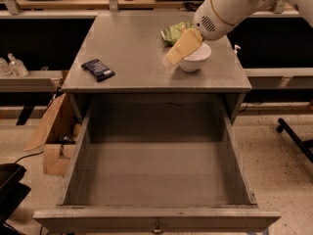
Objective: Place rxbar blueberry into top drawer
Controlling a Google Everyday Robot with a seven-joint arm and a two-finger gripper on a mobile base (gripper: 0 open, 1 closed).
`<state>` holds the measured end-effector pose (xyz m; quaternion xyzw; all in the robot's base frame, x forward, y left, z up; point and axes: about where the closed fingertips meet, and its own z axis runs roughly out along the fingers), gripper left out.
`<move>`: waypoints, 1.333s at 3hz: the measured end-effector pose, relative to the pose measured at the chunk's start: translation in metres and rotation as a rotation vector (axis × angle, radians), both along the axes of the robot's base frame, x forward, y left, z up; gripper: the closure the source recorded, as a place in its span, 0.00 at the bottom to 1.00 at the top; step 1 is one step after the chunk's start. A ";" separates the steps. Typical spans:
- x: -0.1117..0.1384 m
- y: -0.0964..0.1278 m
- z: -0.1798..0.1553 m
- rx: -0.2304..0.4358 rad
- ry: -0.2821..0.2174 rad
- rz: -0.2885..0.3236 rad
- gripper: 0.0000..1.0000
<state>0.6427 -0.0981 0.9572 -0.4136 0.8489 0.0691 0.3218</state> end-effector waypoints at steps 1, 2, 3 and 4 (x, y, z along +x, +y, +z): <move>0.027 0.022 -0.008 0.038 -0.029 0.036 0.00; 0.086 0.081 -0.017 0.091 -0.054 0.064 0.00; 0.113 0.123 -0.022 0.116 -0.042 0.045 0.00; 0.126 0.170 -0.040 0.135 -0.006 0.009 0.00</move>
Offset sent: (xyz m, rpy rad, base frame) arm 0.1323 0.1246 -0.0156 0.1543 -0.0854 0.0922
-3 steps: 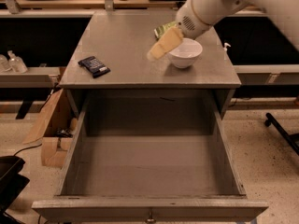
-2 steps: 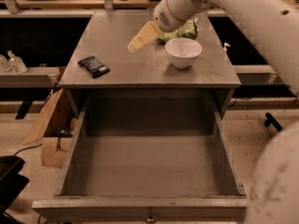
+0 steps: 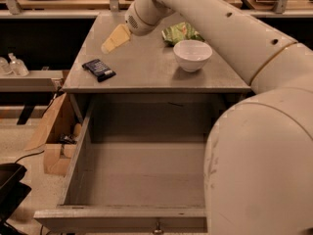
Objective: Place rxbar blueberry into top drawer
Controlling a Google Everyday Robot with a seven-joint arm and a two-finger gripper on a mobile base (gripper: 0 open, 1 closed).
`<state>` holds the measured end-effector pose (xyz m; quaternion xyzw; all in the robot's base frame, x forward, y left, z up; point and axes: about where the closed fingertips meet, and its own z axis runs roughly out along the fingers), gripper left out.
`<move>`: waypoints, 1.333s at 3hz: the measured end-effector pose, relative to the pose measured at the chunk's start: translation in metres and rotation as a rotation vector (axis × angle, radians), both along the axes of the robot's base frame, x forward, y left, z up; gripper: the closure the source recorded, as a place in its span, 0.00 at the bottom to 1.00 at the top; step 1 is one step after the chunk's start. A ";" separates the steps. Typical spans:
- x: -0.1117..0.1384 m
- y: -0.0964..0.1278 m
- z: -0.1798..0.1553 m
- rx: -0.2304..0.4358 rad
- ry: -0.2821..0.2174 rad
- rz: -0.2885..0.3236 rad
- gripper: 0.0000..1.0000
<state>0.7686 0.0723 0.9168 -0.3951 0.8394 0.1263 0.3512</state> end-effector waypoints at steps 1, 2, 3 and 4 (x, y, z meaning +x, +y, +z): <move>0.004 0.050 -0.035 0.003 0.069 -0.036 0.00; 0.004 0.071 -0.066 -0.018 0.112 -0.061 0.00; 0.006 0.079 -0.090 -0.038 0.121 -0.065 0.00; 0.003 0.084 -0.099 -0.046 0.132 -0.058 0.00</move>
Offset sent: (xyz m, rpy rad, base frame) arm 0.0035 0.0935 -0.0972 -0.0403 0.1570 -0.0970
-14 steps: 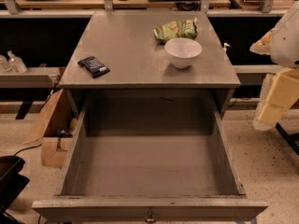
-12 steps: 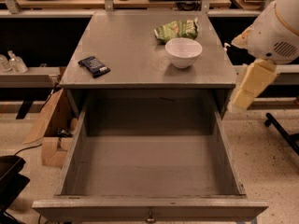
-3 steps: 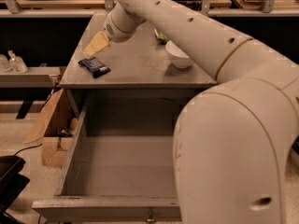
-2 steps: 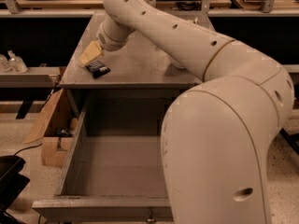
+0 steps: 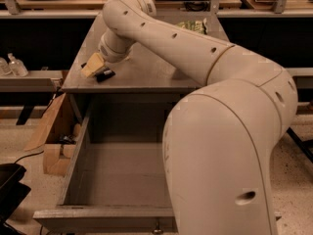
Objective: Place rxbar blueberry into top drawer
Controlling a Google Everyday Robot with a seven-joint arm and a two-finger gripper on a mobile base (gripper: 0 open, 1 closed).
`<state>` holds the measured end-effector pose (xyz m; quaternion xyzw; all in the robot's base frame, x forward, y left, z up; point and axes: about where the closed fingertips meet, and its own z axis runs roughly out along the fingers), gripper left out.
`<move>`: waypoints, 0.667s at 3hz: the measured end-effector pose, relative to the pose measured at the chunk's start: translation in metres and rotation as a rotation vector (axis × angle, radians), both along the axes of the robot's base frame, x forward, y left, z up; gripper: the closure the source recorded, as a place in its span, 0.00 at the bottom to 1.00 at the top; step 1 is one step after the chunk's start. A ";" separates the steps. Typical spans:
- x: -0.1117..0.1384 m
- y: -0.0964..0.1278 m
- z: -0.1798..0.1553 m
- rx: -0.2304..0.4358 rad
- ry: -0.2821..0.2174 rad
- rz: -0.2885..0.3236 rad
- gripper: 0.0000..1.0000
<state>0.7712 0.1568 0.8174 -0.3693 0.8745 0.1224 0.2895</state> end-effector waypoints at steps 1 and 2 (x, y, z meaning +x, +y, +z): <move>-0.006 0.006 0.008 -0.001 -0.004 0.019 0.15; -0.013 0.011 0.020 -0.021 -0.025 0.028 0.39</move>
Offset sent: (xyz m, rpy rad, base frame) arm -0.0202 0.0140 0.0414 -0.0447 -0.0618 0.0326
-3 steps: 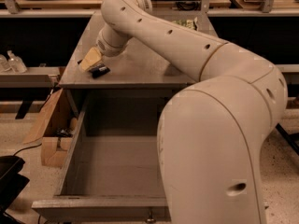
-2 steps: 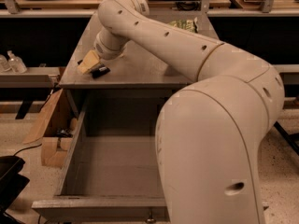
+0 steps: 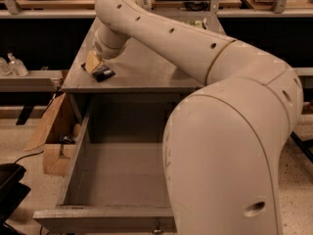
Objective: Place rxbar blueberry into top drawer
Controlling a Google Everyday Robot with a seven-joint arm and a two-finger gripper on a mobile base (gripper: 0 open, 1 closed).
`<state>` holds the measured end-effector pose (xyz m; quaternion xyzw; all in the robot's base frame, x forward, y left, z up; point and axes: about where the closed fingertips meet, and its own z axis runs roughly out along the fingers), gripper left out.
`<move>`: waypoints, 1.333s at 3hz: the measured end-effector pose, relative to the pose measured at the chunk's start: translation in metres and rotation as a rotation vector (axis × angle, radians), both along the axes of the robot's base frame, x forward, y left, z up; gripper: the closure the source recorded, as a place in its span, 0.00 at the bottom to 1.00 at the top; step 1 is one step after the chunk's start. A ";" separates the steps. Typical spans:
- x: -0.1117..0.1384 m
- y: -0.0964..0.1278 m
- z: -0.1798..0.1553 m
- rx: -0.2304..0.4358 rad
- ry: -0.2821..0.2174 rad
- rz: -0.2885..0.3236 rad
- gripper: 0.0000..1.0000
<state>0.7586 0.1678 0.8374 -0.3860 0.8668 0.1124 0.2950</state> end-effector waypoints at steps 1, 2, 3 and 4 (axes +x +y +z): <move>0.000 0.001 -0.003 -0.001 0.004 0.002 0.62; 0.000 0.002 -0.005 -0.003 0.007 0.004 0.62; -0.001 0.004 -0.008 -0.005 0.010 0.006 0.38; -0.001 0.005 -0.011 -0.006 0.014 0.008 0.15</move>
Offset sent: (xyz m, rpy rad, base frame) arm -0.0001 0.0009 -0.0025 -0.0009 0.0032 0.0016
